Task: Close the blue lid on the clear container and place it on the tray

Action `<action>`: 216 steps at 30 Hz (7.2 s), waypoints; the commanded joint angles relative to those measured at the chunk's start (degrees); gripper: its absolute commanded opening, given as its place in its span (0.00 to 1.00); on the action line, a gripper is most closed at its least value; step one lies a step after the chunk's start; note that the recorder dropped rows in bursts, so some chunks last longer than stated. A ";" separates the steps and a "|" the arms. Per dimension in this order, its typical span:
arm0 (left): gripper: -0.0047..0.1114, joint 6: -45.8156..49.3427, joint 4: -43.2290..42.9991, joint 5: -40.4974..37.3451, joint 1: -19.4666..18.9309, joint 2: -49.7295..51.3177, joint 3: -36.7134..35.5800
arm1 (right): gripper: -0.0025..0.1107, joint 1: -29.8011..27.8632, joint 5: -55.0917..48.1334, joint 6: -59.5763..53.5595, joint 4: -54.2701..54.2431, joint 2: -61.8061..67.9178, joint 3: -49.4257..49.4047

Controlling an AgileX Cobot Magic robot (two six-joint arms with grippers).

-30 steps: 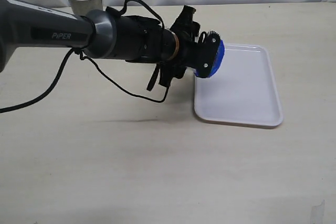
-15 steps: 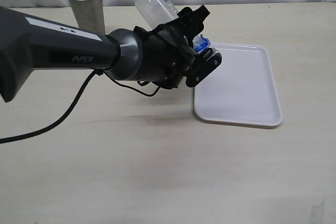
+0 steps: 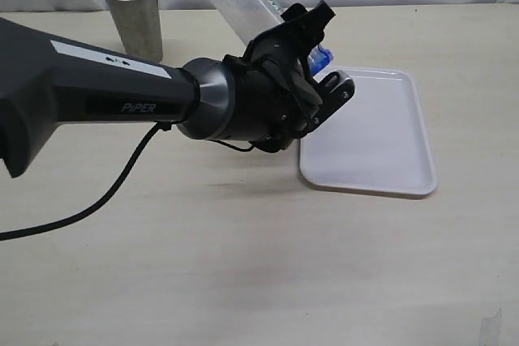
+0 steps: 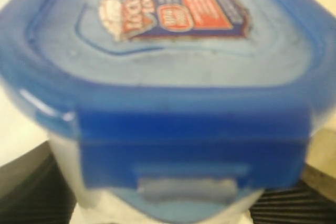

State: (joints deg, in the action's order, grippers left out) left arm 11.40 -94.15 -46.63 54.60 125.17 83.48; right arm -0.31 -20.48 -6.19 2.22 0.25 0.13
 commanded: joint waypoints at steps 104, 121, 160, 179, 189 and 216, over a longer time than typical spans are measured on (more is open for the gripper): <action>0.79 -53.64 37.84 72.87 -12.57 10.31 8.62 | 0.06 -0.17 0.84 -0.26 -0.04 -0.25 -0.13; 0.79 -59.35 26.62 65.02 -12.57 7.93 7.13 | 0.06 -0.17 0.84 -0.26 -0.04 -0.25 -0.13; 0.50 -58.43 22.62 21.03 -12.57 -0.15 2.38 | 0.06 -0.17 0.84 -0.26 -0.04 -0.25 -0.13; 0.04 -58.17 21.73 36.27 -12.94 -11.75 -4.60 | 0.06 -0.17 0.84 -0.26 -0.04 -0.25 -0.13; 0.04 -62.65 22.46 49.55 -19.03 -23.14 -13.80 | 0.06 -0.17 0.84 -0.26 -0.04 -0.25 -0.13; 0.04 -45.55 58.41 74.21 -33.38 -73.58 -55.36 | 0.06 -0.17 0.84 -0.26 -0.04 -0.25 -0.13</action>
State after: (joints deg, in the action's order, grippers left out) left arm -34.61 -37.41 26.78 21.34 55.18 30.57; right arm -0.31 -20.48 -6.32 2.22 0.25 0.13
